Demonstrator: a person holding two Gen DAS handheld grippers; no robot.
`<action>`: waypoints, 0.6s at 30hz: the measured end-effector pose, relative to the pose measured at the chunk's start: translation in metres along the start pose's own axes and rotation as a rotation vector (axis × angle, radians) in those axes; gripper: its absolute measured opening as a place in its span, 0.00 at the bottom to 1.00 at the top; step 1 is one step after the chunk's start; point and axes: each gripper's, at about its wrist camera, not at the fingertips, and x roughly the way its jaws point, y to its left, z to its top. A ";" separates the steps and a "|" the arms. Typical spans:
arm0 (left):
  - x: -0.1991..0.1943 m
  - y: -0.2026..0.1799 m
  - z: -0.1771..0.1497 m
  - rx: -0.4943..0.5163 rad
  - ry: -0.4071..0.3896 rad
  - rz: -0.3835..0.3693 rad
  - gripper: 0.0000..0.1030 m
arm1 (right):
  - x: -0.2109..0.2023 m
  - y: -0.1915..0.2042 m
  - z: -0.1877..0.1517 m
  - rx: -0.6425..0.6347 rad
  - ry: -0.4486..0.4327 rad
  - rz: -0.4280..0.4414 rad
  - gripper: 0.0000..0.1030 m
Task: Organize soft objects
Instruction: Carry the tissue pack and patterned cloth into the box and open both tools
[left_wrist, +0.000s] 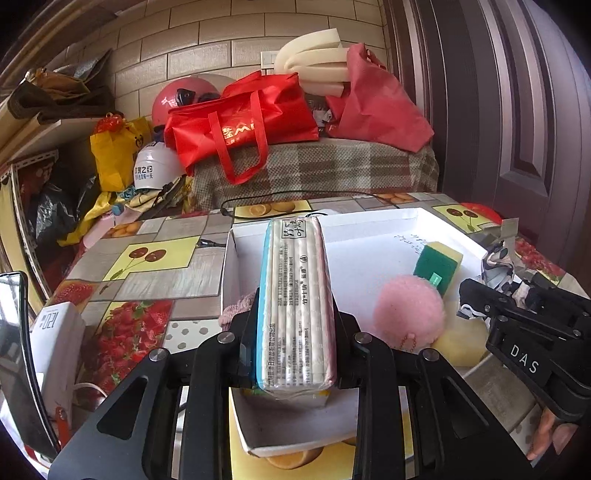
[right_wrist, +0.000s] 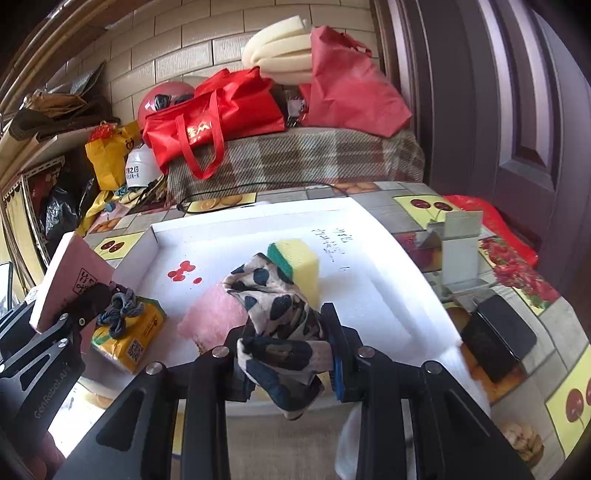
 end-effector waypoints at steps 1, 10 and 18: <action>0.004 -0.001 0.001 0.003 0.001 0.007 0.26 | 0.002 0.002 0.002 -0.009 -0.007 -0.002 0.29; 0.023 0.004 0.010 -0.004 0.008 0.022 0.26 | 0.028 0.018 0.016 -0.080 0.007 -0.023 0.29; 0.025 0.010 0.013 -0.045 -0.019 0.062 0.26 | 0.043 -0.009 0.025 0.038 0.021 -0.094 0.29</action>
